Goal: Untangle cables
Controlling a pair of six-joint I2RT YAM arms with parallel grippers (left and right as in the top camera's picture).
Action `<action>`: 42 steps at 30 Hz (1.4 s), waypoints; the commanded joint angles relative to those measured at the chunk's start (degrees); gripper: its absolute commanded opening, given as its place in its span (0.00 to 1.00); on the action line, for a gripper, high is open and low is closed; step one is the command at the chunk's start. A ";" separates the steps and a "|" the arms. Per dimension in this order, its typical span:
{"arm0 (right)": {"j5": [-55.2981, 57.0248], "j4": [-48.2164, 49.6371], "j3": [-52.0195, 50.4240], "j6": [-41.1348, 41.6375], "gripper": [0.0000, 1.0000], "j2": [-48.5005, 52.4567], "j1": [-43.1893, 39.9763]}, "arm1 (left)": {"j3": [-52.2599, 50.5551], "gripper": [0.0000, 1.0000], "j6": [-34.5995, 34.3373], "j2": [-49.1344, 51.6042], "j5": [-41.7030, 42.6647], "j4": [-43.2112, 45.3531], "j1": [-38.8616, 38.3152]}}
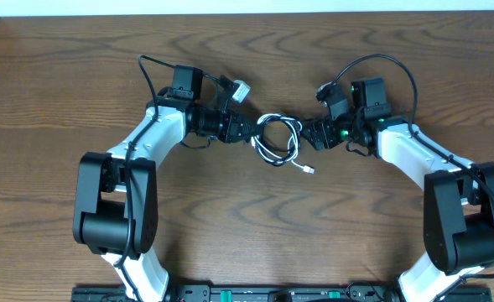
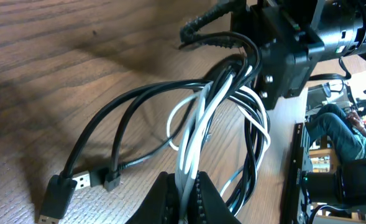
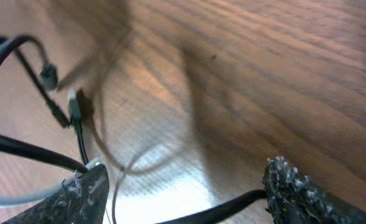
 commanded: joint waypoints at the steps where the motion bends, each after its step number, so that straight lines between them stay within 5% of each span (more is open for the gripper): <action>1: -7.54 -1.70 0.42 -7.72 0.75 0.37 0.35 | -0.24 0.07 1.18 -1.29 2.21 -0.15 0.17; 11: -13.94 -5.86 0.44 -16.83 0.79 0.37 0.17 | -0.24 0.08 1.18 -1.29 2.19 -0.15 0.17; 15: -13.79 -7.63 0.42 -18.51 0.71 0.39 -0.33 | -0.24 0.07 1.16 -1.29 2.21 -0.15 0.17; 30: -6.60 4.33 0.42 -5.44 0.56 2.16 3.67 | -0.24 0.08 1.14 -1.29 2.21 -0.15 0.17; 36: 4.90 9.51 0.42 3.54 0.42 4.09 6.19 | -0.24 0.07 1.09 -1.29 2.23 -0.15 0.17; 42: 7.23 11.43 0.42 6.36 0.07 4.15 6.21 | -0.24 0.08 0.94 -1.29 2.16 -0.13 0.17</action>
